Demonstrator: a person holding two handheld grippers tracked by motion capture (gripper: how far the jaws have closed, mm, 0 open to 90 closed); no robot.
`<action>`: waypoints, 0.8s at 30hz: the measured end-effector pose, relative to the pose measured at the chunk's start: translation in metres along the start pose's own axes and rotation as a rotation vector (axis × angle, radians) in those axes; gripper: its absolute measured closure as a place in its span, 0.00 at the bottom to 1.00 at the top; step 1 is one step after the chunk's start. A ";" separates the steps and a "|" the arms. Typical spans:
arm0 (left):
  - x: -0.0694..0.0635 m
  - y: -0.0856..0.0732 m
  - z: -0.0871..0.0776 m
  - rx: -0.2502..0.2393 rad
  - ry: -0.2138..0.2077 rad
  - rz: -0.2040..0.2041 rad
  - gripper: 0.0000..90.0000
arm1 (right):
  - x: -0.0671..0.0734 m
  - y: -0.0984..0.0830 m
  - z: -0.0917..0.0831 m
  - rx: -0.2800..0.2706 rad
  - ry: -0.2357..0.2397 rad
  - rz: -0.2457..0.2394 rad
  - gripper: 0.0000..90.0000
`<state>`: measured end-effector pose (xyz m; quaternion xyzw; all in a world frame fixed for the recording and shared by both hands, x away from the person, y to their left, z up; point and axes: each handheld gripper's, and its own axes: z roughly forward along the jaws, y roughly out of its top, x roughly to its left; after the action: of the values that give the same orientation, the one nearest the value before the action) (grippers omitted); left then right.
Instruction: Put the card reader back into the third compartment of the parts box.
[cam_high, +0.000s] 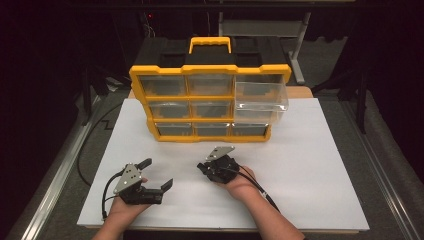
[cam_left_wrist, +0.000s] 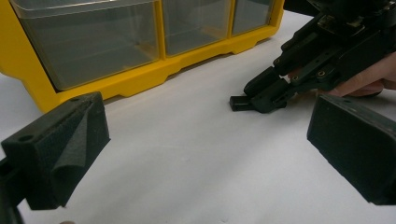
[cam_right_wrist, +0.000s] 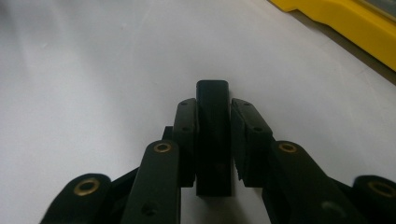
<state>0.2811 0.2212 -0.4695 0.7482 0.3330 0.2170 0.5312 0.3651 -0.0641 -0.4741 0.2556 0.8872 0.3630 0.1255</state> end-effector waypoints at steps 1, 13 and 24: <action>0.000 0.000 0.000 0.001 0.000 0.000 0.00 | 0.000 0.000 0.000 0.000 0.000 0.002 0.83; 0.001 0.000 -0.001 -0.005 0.001 -0.002 0.00 | 0.002 0.001 -0.002 -0.007 -0.005 -0.010 0.83; 0.000 0.000 -0.001 -0.006 -0.003 -0.001 0.00 | 0.002 -0.002 -0.021 -0.026 -0.007 -0.014 0.83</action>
<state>0.2807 0.2219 -0.4692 0.7467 0.3320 0.2165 0.5342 0.3542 -0.0760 -0.4605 0.2493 0.8838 0.3724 0.1345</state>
